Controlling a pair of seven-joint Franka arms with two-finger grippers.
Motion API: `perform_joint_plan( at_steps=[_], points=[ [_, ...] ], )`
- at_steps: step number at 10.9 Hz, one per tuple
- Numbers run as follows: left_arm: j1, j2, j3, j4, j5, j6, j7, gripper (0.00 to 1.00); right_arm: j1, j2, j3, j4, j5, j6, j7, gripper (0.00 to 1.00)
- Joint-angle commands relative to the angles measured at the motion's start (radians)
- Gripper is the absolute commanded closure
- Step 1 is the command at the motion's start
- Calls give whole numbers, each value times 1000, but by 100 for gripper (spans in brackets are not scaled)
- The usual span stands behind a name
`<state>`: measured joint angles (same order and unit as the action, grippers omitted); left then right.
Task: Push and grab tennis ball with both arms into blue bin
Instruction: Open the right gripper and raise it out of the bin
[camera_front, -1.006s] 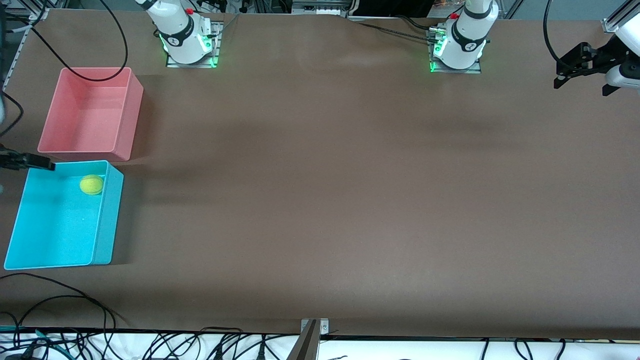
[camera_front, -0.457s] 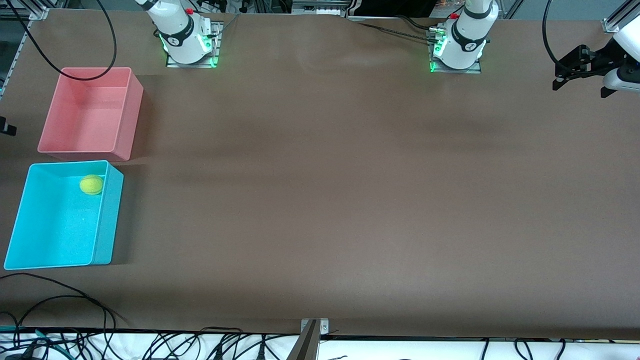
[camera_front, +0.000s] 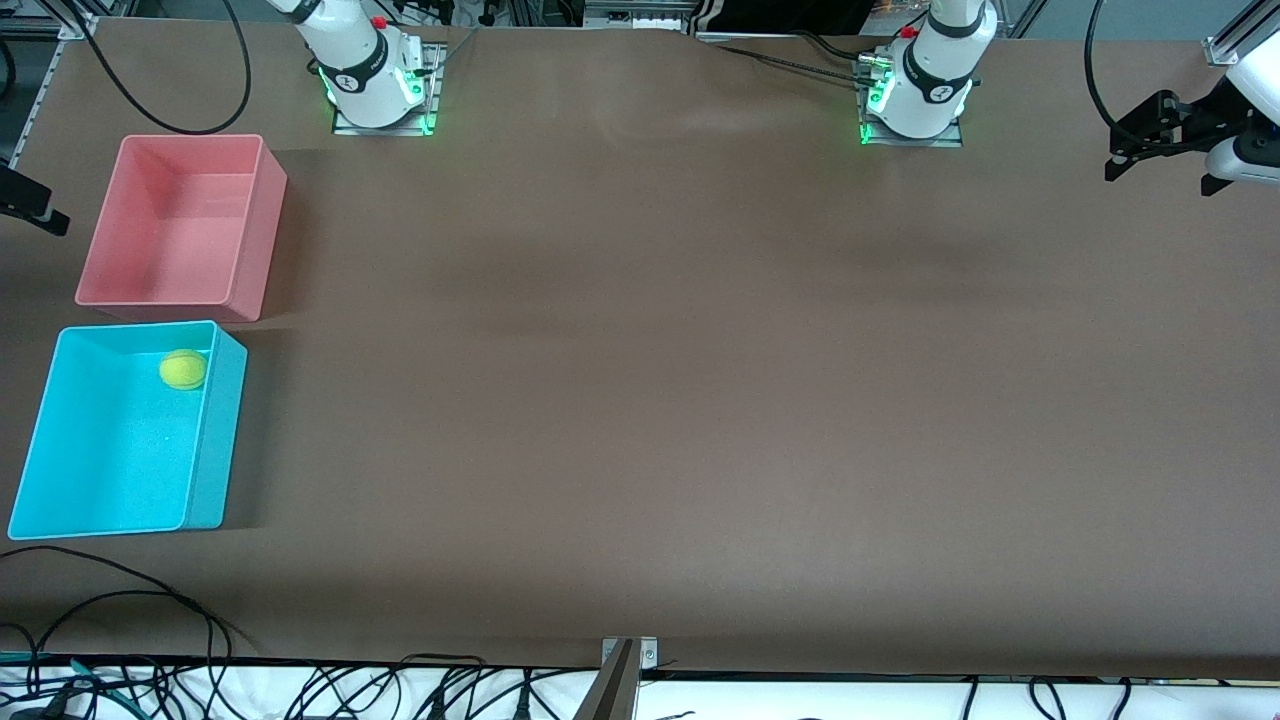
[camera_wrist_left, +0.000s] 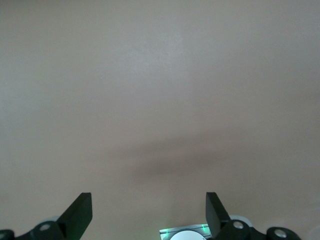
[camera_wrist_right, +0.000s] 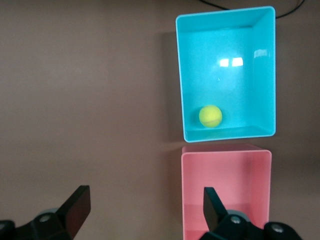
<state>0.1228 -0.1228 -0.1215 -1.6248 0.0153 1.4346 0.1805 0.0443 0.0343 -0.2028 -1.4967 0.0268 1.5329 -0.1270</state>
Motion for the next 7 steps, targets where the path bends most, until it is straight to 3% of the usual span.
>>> perform_joint_plan(
  at_steps=[1, 2, 7],
  points=[
    [3, 0, 0, 6, 17, -2, -1, 0, 40, -42, 25, -140, -54, 169, 96, 0],
    [3, 0, 0, 6, 17, -2, -1, 0, 40, -54, 42, -173, -91, 190, 99, 0],
    [4, 0, 0, 6, 15, -2, -3, 0, -3, -109, 113, -250, -91, 210, 162, 0]
  ],
)
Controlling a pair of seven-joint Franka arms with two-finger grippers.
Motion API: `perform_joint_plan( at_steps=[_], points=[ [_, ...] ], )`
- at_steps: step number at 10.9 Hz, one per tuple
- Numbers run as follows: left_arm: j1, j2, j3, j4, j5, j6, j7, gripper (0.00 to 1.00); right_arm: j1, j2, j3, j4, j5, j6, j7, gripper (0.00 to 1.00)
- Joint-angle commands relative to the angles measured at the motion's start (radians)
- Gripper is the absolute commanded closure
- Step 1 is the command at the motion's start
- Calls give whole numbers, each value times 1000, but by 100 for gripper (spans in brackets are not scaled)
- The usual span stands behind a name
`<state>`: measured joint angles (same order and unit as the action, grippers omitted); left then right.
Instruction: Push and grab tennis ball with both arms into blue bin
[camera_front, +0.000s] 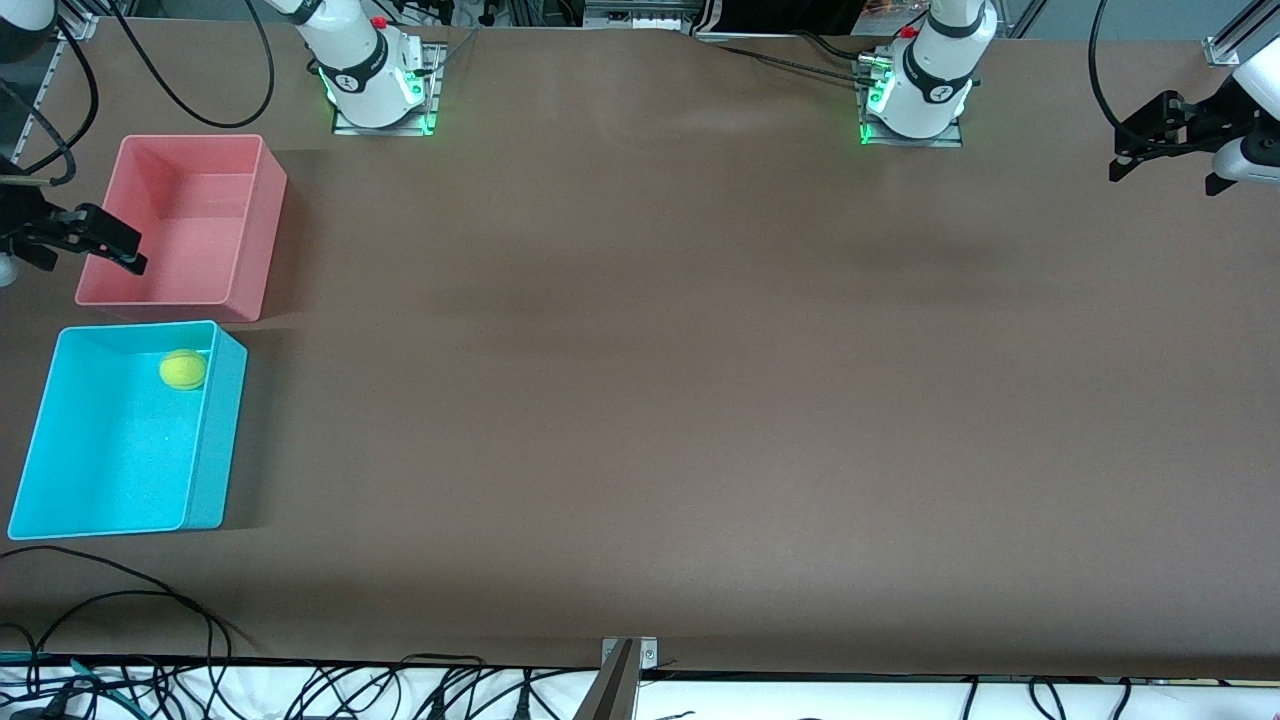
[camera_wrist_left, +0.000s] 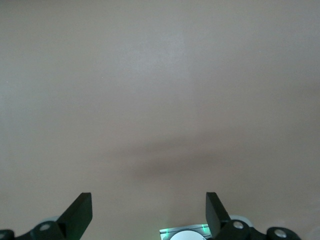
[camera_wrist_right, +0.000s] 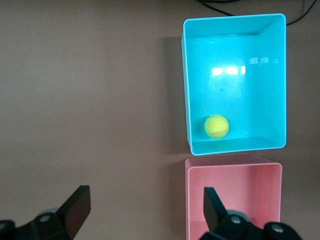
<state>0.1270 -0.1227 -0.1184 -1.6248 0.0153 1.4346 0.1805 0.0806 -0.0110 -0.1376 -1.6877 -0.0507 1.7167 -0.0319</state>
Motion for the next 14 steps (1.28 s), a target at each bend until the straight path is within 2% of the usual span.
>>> perform_joint_plan(
  at_steps=[1, 4, 7, 8, 14],
  points=[
    [0, 2, -1, 6, 15, -2, -3, 0, -68, -66, 88, -60, -9, 23, 73, 0],
    [-1, 0, -4, 6, 17, -2, -3, 0, -68, -75, 93, -58, -8, 12, 70, 0],
    [-1, 2, -4, 6, 17, -2, -1, 0, -68, -124, 114, -81, -6, -5, 69, 0],
    [-1, 0, -4, 8, 17, -2, -3, 0, -71, -127, 131, -81, -5, -12, 75, 0],
    [-3, 0, -4, 8, 17, -2, -4, 0, -73, -112, 131, -69, -6, -43, 69, 0]
  ],
)
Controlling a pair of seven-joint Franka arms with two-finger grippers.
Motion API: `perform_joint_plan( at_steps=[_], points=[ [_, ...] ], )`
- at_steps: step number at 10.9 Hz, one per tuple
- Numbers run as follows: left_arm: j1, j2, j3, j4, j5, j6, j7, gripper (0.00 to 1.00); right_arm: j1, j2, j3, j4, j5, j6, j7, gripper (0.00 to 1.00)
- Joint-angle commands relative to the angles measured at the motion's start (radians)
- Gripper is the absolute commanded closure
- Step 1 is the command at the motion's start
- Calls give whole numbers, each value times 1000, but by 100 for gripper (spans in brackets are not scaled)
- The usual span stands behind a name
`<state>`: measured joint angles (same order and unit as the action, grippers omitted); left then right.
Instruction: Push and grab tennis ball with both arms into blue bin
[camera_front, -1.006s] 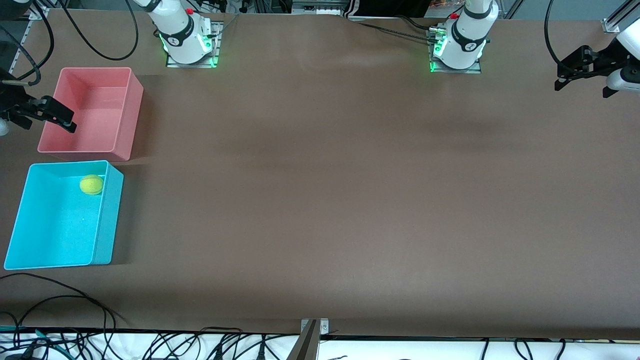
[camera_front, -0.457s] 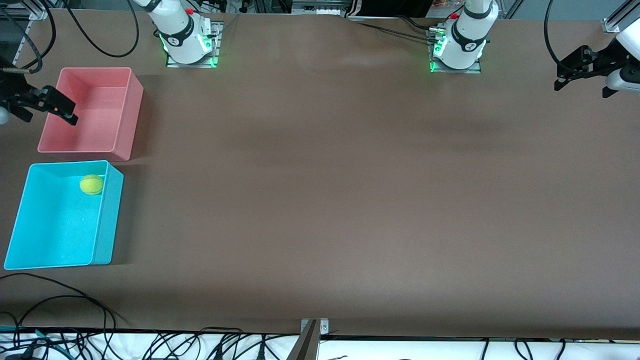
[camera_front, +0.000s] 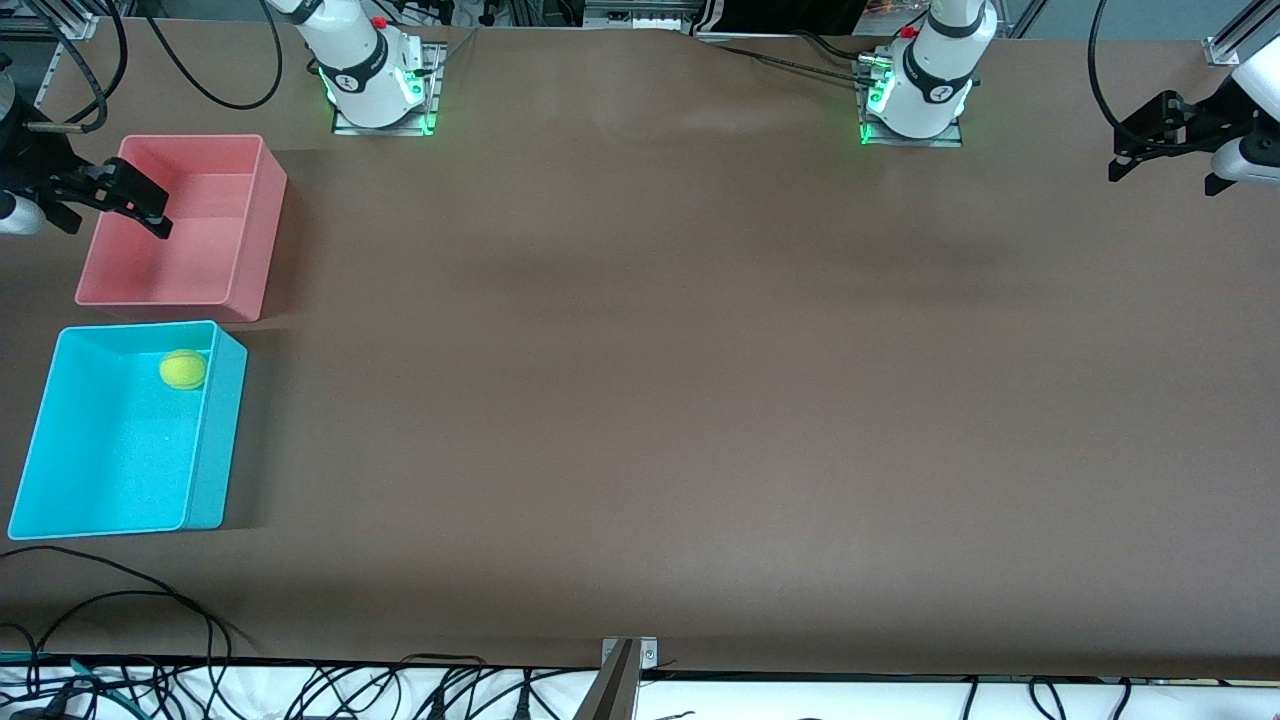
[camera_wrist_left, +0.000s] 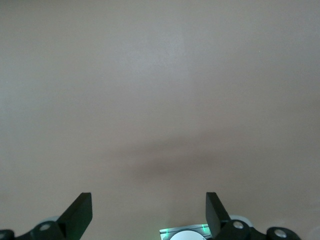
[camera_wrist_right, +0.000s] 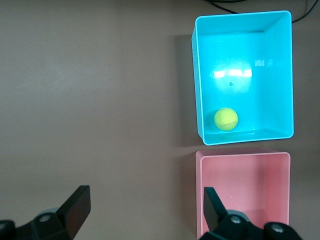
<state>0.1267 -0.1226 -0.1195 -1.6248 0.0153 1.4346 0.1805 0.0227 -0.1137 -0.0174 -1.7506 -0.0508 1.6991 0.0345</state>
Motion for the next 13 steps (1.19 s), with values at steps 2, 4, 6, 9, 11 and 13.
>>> perform_joint_plan(
  at_steps=[2, 4, 6, 9, 11, 13],
  points=[
    [2, 1, -2, 8, 17, -3, -1, 0, -17, 41, 11, 51, -4, -51, 1, 0],
    [-1, 1, -3, 8, 17, -3, -2, 0, -20, 80, 11, 94, -3, -82, 1, 0],
    [-1, 1, -2, 8, 17, -2, -1, 0, -20, 97, 11, 97, -3, -84, -1, 0],
    [-1, 1, -2, 8, 17, -2, -3, 0, -20, 101, 2, 109, 46, -93, 2, 0],
    [-1, 1, -3, 8, 17, -2, -1, 0, -21, 118, 2, 134, 39, -137, -8, 0],
    [1, 1, -2, 8, 17, -3, 1, 0, -21, 118, 2, 134, 40, -145, -8, 0]
  ],
)
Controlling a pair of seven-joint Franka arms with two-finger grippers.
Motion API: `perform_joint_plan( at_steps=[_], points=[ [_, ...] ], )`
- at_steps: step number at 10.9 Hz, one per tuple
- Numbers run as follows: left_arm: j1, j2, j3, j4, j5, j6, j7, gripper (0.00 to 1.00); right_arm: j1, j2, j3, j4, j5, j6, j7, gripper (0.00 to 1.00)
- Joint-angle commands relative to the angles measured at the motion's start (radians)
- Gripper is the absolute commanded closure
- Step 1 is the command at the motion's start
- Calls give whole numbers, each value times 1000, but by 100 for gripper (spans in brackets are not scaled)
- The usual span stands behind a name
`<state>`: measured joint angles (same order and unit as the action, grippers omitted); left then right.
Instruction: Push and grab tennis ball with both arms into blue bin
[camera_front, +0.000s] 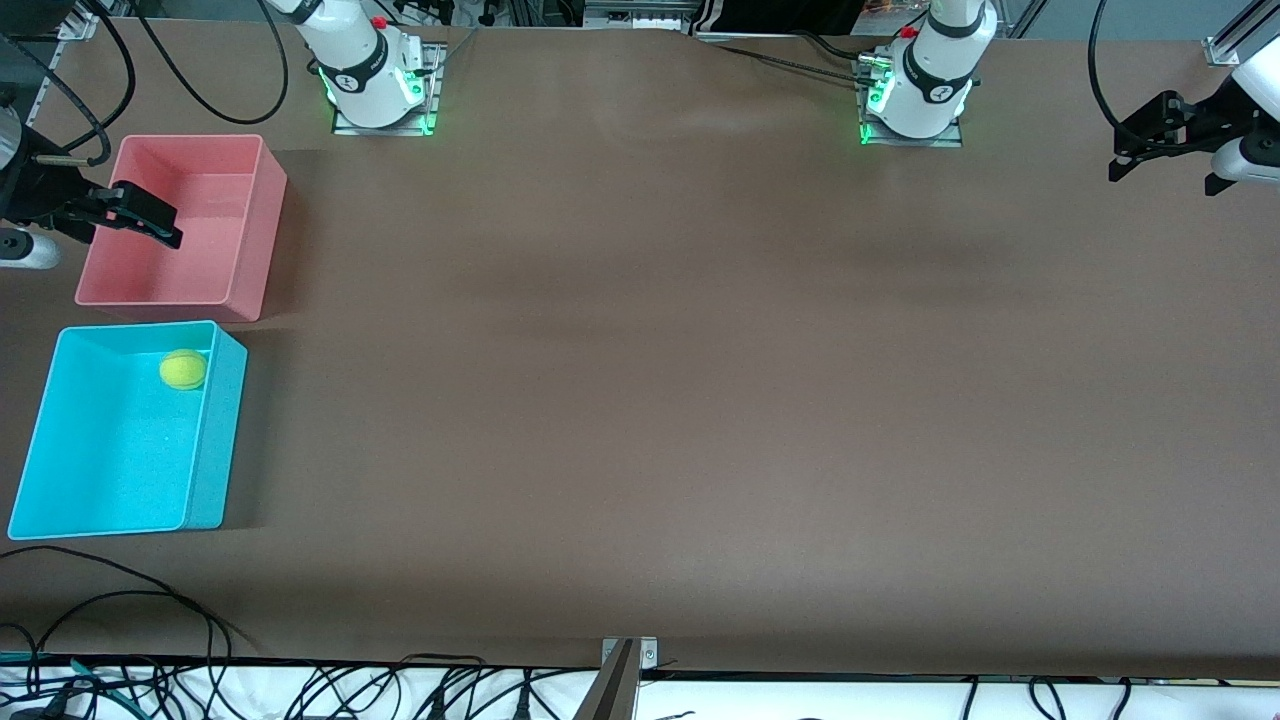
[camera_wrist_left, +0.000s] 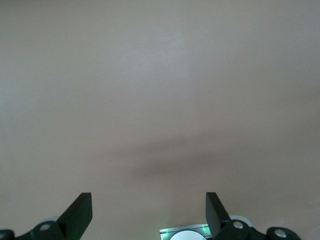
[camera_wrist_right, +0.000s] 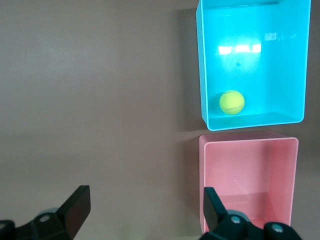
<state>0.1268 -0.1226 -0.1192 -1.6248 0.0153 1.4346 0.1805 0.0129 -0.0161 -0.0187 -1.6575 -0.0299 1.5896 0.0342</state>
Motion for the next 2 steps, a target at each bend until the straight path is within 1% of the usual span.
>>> perform_joint_plan(
  at_steps=[1, 2],
  points=[
    [1, 1, -2, 8, 17, -3, 1, 0, -11, 21, 3, 41, 24, -42, -8, 0],
    [1, 1, -2, 8, 17, -3, 1, 0, -11, 21, 3, 41, 24, -42, -8, 0]
  ],
)
